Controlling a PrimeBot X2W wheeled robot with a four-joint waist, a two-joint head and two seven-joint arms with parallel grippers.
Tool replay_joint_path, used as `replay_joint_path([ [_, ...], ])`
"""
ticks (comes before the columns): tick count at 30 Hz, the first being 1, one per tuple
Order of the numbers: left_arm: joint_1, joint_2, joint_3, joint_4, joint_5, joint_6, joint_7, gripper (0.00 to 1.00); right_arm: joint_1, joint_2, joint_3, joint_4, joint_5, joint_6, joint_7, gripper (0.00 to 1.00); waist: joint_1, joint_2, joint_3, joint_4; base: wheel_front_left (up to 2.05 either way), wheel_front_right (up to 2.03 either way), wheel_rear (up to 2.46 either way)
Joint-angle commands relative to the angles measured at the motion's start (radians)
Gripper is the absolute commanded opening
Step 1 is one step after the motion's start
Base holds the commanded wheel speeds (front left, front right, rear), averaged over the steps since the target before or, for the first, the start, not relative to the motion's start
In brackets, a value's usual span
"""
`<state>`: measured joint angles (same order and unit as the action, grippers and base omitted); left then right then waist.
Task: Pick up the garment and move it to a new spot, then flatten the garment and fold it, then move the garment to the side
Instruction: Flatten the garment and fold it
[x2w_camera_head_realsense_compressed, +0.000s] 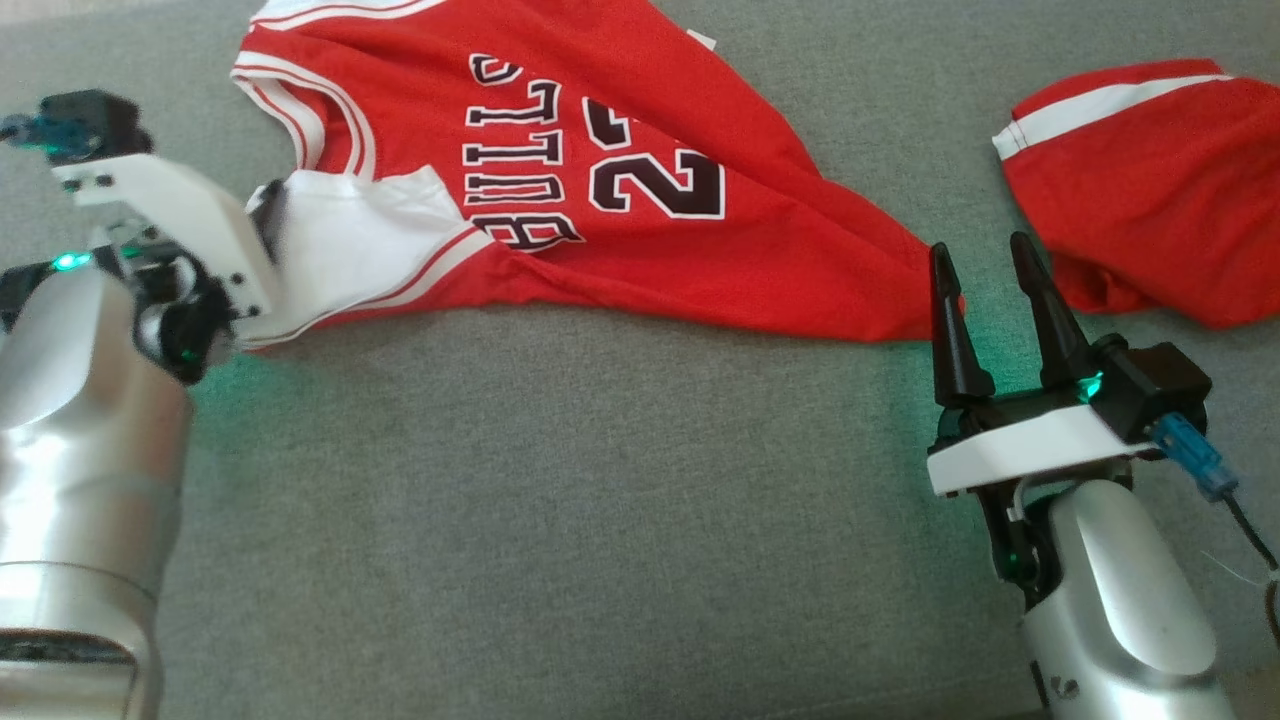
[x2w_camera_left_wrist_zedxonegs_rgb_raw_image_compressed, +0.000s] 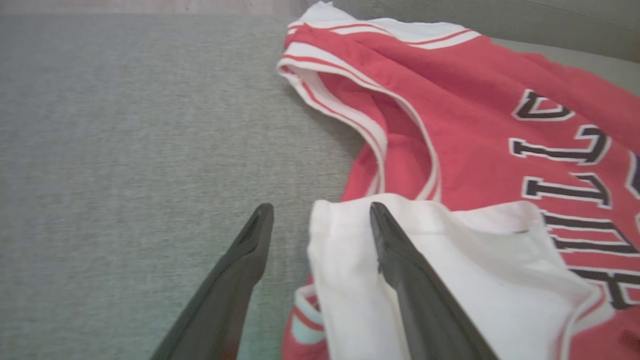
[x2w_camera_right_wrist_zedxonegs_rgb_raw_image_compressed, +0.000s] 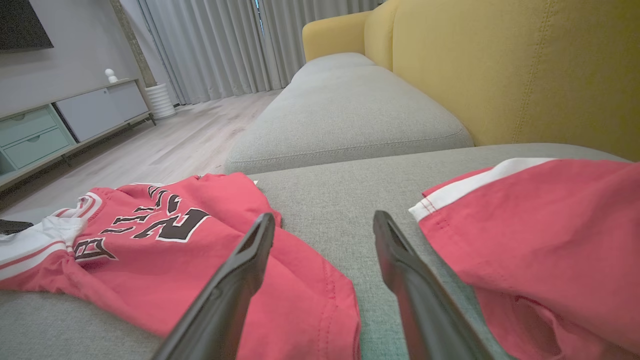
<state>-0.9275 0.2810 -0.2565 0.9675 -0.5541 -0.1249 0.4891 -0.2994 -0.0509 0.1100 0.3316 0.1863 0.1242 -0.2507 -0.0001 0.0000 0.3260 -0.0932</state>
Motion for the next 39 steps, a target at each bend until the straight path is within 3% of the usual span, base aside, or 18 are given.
replay_joint_path([
  [1,-0.028,0.03,0.014,-0.047,-0.022,-0.005,0.014,1.0,-0.018,0.001,0.019,-0.026,0.004,0.007,-0.011,1.0,0.0001,0.0,-0.007,0.004,0.0,0.0,0.0],
  [9,0.021,0.051,-0.056,-0.132,-0.101,-0.006,0.071,1.0,-0.024,0.001,0.031,-0.013,0.009,0.007,-0.011,1.0,0.0001,0.0,-0.024,0.009,0.0,0.0,0.0],
  [14,0.029,0.085,-0.076,-0.132,-0.089,-0.006,0.064,1.0,-0.028,0.001,0.037,-0.012,0.013,0.007,-0.011,1.0,0.0001,0.0,-0.02,0.0,0.0,0.0,0.0],
  [23,0.017,0.092,-0.081,-0.111,-0.091,-0.005,0.044,1.0,-0.028,0.001,0.037,-0.008,0.016,0.007,-0.011,1.0,0.0001,0.0,-0.014,-0.008,0.0,0.0,0.0],
  [24,0.011,0.086,-0.083,-0.117,-0.094,-0.005,0.026,0.45,-0.027,0.001,0.035,-0.008,0.015,0.007,-0.011,1.0,0.0001,0.0,-0.015,-0.006,0.0,0.0,0.0],
  [25,0.007,0.083,-0.083,-0.123,-0.095,-0.005,0.011,0.1,-0.026,0.001,0.034,-0.007,0.015,0.007,-0.011,1.0,0.0001,0.0,-0.017,-0.005,0.0,0.0,0.0],
  [26,0.004,0.082,-0.089,-0.131,-0.093,-0.005,-0.004,0.0,-0.026,0.001,0.033,-0.005,0.014,0.007,-0.011,1.0,0.0001,0.0,-0.018,-0.002,0.0,0.0,0.0],
  [33,-0.004,0.091,-0.157,-0.225,-0.081,-0.006,-0.128,0.0,-0.023,0.001,0.029,0.005,0.012,0.007,-0.011,1.0,0.0001,0.0,-0.038,0.015,0.0,0.0,0.0],
  [39,0.027,0.13,-0.269,-0.391,-0.114,-0.006,-0.236,0.0,-0.011,0.001,0.016,0.012,0.008,0.007,-0.011,1.0,0.0001,0.0,-0.069,0.049,0.0,0.0,0.0],
])
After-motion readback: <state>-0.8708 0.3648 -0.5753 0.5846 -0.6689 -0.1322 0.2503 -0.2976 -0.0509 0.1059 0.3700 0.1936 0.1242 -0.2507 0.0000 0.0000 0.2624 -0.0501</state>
